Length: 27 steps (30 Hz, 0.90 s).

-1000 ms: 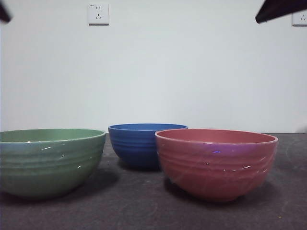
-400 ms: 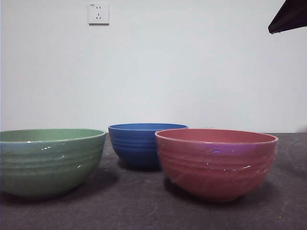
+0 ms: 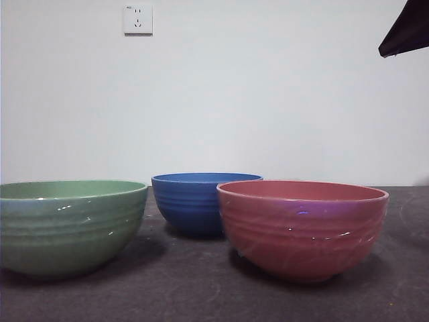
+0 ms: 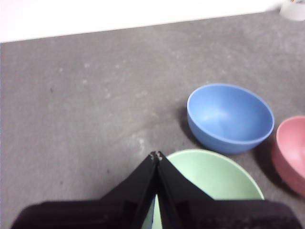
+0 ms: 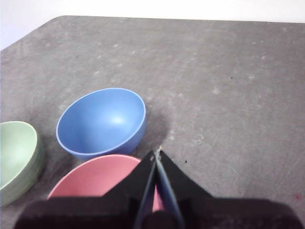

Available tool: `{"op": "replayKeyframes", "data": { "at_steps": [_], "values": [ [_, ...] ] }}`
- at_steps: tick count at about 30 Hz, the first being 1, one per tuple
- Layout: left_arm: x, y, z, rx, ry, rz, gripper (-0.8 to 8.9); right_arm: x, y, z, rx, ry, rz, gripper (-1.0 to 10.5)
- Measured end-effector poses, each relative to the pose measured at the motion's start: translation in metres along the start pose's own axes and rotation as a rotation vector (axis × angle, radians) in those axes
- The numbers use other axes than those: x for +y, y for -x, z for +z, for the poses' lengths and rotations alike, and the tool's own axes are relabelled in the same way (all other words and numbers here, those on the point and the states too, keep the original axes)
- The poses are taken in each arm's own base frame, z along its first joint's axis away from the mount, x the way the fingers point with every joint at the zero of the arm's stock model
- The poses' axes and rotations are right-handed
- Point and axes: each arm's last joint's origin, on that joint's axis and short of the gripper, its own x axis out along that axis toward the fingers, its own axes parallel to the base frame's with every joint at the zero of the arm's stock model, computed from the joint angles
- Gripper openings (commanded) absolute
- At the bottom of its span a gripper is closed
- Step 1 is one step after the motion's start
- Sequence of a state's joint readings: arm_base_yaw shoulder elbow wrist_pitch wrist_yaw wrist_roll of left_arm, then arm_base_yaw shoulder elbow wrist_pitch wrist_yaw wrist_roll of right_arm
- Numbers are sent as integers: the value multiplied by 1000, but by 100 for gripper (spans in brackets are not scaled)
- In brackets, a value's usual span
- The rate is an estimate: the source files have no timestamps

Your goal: Pick up the green bowl on the top,put the green bowl on the left,pick up the red bowl in the middle,put the red bowl on the right

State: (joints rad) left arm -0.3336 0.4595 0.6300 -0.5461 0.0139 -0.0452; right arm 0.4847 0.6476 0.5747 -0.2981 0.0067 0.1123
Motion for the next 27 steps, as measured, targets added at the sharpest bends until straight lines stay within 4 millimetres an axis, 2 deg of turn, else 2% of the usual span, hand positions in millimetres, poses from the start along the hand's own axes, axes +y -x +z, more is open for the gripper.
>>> {"op": "replayKeyframes", "data": {
  "at_steps": [2, 6, 9, 11, 14, 19, 23, 27],
  "values": [
    [2, 12, -4, -20, -21, 20, -3, 0, 0, 0, 3, -1, -1, 2],
    [7, 46, -6, -220, -46, 129, -3, 0, 0, 0, 5, -1, -1, 2],
    [11, 55, -15, -351, -53, 236, -3, 0, 0, -1, 5, -1, -1, 2],
    [16, 48, -28, -373, -53, 297, -3, 0, 0, 0, 5, -1, -1, 2],
    [23, 26, -52, -361, -47, 331, -3, 0, 0, -1, 6, -1, -1, 2],
    [32, -13, -93, -293, -44, 238, -3, 0, 0, -1, 8, -1, -1, 2],
    [35, -28, -116, -226, 2, 223, -3, 0, 0, -1, 8, -1, -1, 2],
    [35, -31, -123, -207, 30, 221, -3, 0, 0, -1, 8, -1, -1, 2]
  ]
}}
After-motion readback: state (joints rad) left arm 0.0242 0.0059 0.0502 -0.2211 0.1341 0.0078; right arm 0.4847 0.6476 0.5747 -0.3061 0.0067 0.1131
